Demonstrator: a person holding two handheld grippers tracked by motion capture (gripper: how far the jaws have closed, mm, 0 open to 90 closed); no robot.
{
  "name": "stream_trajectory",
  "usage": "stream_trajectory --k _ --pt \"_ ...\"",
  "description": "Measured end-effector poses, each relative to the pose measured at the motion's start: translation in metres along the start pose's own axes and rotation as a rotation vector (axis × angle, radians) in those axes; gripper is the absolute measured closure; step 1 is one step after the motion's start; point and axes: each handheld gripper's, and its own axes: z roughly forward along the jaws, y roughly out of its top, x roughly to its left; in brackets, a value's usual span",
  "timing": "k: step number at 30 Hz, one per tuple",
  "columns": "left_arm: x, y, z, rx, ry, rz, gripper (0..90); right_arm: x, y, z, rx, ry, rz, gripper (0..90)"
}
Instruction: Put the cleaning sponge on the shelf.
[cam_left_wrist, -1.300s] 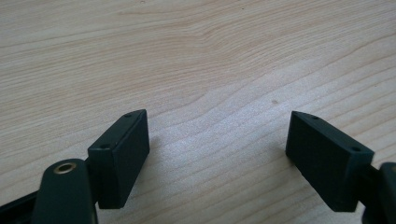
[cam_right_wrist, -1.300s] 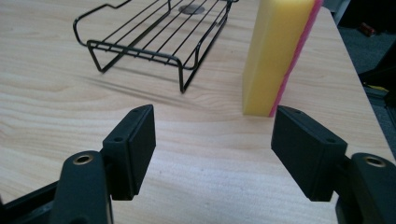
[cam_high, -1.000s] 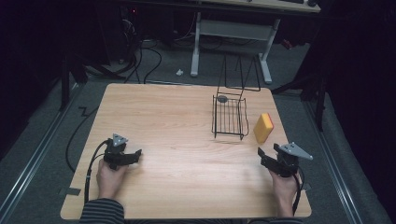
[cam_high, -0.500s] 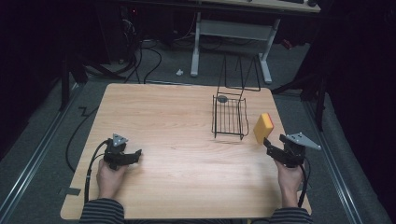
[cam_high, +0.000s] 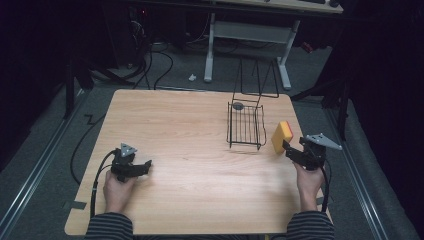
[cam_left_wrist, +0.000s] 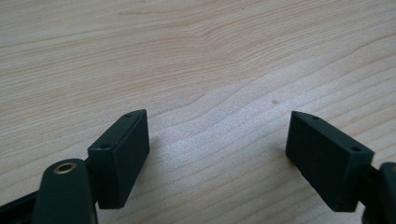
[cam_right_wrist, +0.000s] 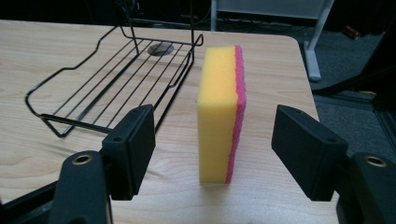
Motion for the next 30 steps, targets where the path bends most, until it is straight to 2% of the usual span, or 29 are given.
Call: stream_trajectory --k 3,8,10,15,17,25,26,30 --pt "0.0 0.0 0.0 0.0 0.0 0.0 22.0 0.0 0.0 0.004 -0.002 -0.001 0.001 30.8" --pt "0.0 0.0 0.0 0.0 0.0 -0.001 22.0 -0.003 -0.001 0.017 0.019 -0.001 0.035 30.9" --pt "0.0 0.0 0.0 0.0 0.0 -0.001 22.0 -0.004 -0.002 0.018 0.017 -0.002 0.034 30.9" --pt "0.0 0.0 0.0 0.0 0.0 -0.001 22.0 -0.004 -0.004 0.027 0.044 -0.003 0.042 31.1" --pt "0.0 0.0 0.0 0.0 0.0 -0.001 22.0 -0.005 -0.005 0.033 0.053 -0.003 0.059 31.4" --pt "0.0 0.0 0.0 0.0 0.0 -0.001 22.0 -0.007 -0.01 0.046 0.064 -0.013 0.067 31.7" --pt "0.0 0.0 0.0 0.0 0.0 -0.001 22.0 -0.007 -0.011 0.049 0.068 -0.011 0.084 31.7" --pt "0.0 0.0 0.0 0.0 0.0 -0.001 22.0 -0.007 -0.012 0.054 0.055 -0.014 0.08 32.0"
